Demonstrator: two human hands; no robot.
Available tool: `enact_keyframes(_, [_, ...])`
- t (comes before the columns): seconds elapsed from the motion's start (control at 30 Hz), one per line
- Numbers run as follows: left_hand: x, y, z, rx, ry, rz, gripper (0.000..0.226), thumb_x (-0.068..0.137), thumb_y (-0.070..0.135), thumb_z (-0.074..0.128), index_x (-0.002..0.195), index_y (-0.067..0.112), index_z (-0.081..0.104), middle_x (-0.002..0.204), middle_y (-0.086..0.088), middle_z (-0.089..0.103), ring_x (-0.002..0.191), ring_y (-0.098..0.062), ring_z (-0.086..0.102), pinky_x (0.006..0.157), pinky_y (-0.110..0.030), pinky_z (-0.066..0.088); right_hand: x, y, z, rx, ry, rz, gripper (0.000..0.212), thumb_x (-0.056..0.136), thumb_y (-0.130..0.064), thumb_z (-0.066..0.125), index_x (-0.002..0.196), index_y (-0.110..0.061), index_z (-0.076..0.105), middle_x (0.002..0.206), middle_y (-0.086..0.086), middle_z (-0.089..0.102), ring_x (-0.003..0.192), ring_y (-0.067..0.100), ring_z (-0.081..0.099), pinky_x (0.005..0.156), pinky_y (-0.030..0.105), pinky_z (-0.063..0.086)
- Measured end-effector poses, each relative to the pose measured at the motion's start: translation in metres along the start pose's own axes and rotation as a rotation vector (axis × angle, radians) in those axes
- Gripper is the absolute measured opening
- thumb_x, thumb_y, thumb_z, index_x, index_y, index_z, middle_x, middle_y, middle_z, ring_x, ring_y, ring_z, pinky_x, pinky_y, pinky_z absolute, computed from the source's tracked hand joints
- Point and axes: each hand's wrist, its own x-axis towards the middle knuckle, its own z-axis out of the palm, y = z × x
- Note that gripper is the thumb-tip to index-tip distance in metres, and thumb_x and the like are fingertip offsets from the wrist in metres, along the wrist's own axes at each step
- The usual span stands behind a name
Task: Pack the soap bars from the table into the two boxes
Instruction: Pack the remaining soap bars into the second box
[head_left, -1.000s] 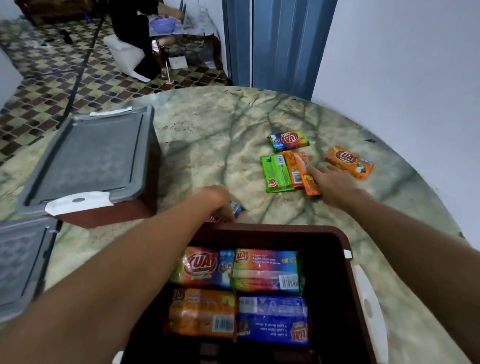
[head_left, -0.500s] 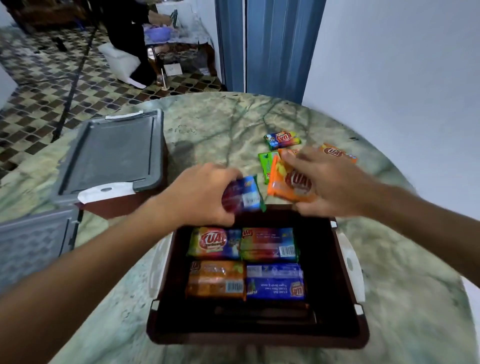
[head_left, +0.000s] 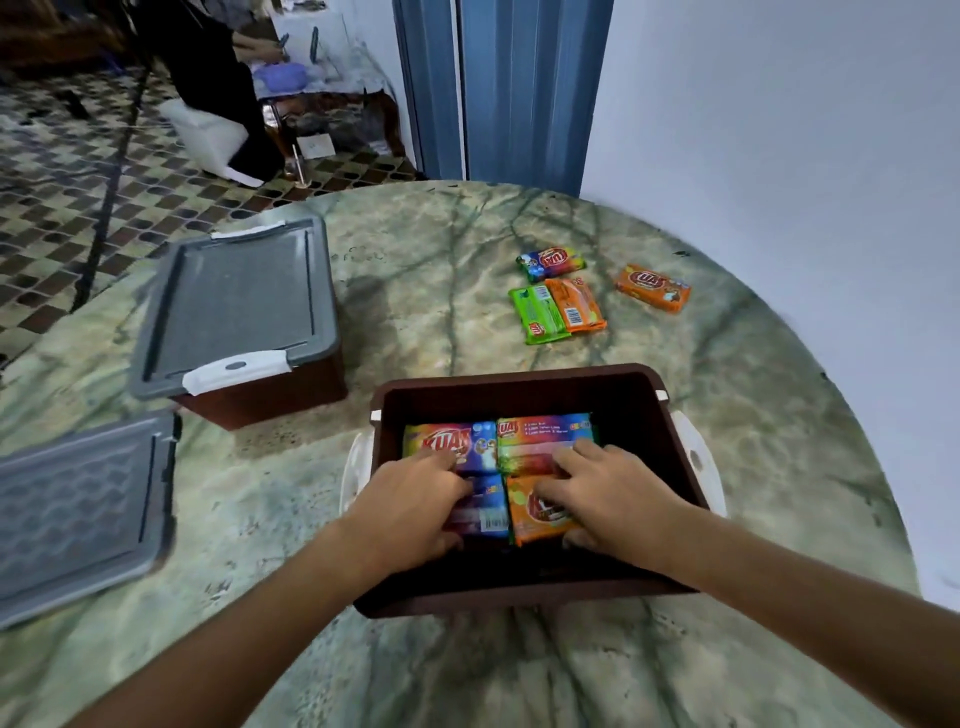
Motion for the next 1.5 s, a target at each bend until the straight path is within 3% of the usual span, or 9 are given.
enact_keyframes(0.1, [0.003, 0.003, 0.001, 0.077, 0.028, 0.018, 0.049, 0.079, 0.041, 0.067, 0.123, 0.023, 0.058, 0.125, -0.001, 0.051, 0.116, -0.022, 0.049, 0.090, -0.037, 0.046, 0.002, -0.010, 0.000, 0.038, 0.015, 0.029, 0.067, 0.035, -0.047, 0.090, 0.095, -0.025, 0.072, 0.095, 0.006, 0.065, 0.084, 0.027, 0.065, 0.064, 0.039, 0.056])
enact_keyframes(0.2, [0.006, 0.006, 0.005, 0.123, 0.079, 0.018, 0.069, 0.073, 0.049, 0.068, 0.131, 0.021, 0.043, 0.130, -0.006, 0.042, 0.120, -0.026, 0.040, 0.094, -0.041, 0.041, 0.006, -0.005, -0.001, 0.172, 0.021, 0.053, 0.062, 0.066, -0.051, 0.078, 0.120, -0.025, 0.062, 0.117, 0.003, 0.054, 0.111, 0.024, 0.053, 0.090, 0.041, 0.049])
enact_keyframes(0.33, [0.017, 0.013, 0.010, 0.113, 0.107, -0.052, 0.110, 0.059, 0.081, 0.059, 0.142, 0.019, 0.022, 0.135, -0.010, 0.030, 0.120, -0.028, 0.031, 0.093, -0.043, 0.040, 0.002, 0.013, -0.012, 0.960, 0.147, 0.636, 0.057, 0.094, -0.042, 0.053, 0.144, -0.017, 0.037, 0.137, 0.003, 0.038, 0.117, 0.018, 0.049, 0.087, 0.015, 0.046])
enact_keyframes(0.47, [0.027, 0.021, 0.018, 0.169, 0.105, -0.079, 0.126, 0.056, 0.093, 0.043, 0.147, 0.011, 0.012, 0.146, -0.016, 0.022, 0.126, -0.035, 0.028, 0.095, -0.044, 0.041, 0.013, 0.015, 0.001, 1.677, -0.009, 0.981, 0.063, 0.096, -0.042, 0.048, 0.149, -0.023, 0.020, 0.129, 0.007, 0.057, 0.100, 0.022, 0.066, 0.072, 0.033, 0.056])
enact_keyframes(0.53, [0.031, 0.024, 0.024, 0.167, 0.123, -0.080, 0.123, 0.060, 0.094, 0.033, 0.147, 0.008, 0.013, 0.149, -0.019, 0.020, 0.128, -0.038, 0.027, 0.094, -0.046, 0.044, 0.027, 0.013, 0.013, 1.775, -0.012, 1.046, 0.067, 0.092, -0.047, 0.053, 0.147, -0.029, 0.019, 0.121, 0.010, 0.059, 0.099, 0.029, 0.066, 0.082, 0.045, 0.056])
enact_keyframes(0.77, [0.038, 0.018, 0.030, 0.204, 0.194, -0.004, 0.111, 0.071, 0.088, 0.028, 0.143, 0.004, 0.021, 0.143, -0.023, 0.030, 0.120, -0.037, 0.036, 0.084, -0.046, 0.050, 0.044, 0.011, 0.019, 1.901, 0.090, 1.119, 0.075, 0.084, -0.036, 0.061, 0.147, -0.024, 0.023, 0.125, 0.019, 0.058, 0.097, 0.036, 0.067, 0.076, 0.054, 0.057])
enact_keyframes(0.97, [0.037, 0.013, 0.031, 0.318, 0.107, 0.046, 0.133, 0.058, 0.092, 0.043, 0.150, 0.010, -0.008, 0.148, -0.024, 0.020, 0.126, -0.040, 0.028, 0.086, -0.046, 0.050, 0.027, 0.011, 0.009, 1.810, -0.011, 0.912, 0.098, 0.086, -0.007, 0.065, 0.152, -0.034, -0.002, 0.114, 0.014, 0.063, 0.091, 0.030, 0.070, 0.075, 0.045, 0.058])
enact_keyframes(1.13, [0.045, 0.007, 0.030, 0.406, 0.127, 0.130, 0.125, 0.065, 0.079, 0.056, 0.150, 0.009, -0.004, 0.136, -0.023, 0.028, 0.118, -0.037, 0.031, 0.093, -0.047, 0.044, 0.026, 0.002, 0.005, 1.461, -0.178, 0.847, 0.122, 0.082, -0.016, 0.073, 0.142, -0.032, -0.032, 0.124, 0.008, 0.057, 0.107, 0.024, 0.061, 0.097, 0.043, 0.049])
enact_keyframes(1.5, [0.042, 0.006, 0.027, 0.360, 0.137, 0.119, 0.122, 0.063, 0.078, 0.057, 0.149, 0.012, 0.003, 0.133, -0.018, 0.032, 0.115, -0.034, 0.032, 0.094, -0.046, 0.044, 0.028, -0.001, 0.001, 1.380, -0.206, 0.863, 0.122, 0.083, -0.021, 0.072, 0.140, -0.033, -0.035, 0.137, 0.014, 0.048, 0.117, 0.030, 0.055, 0.103, 0.048, 0.043])
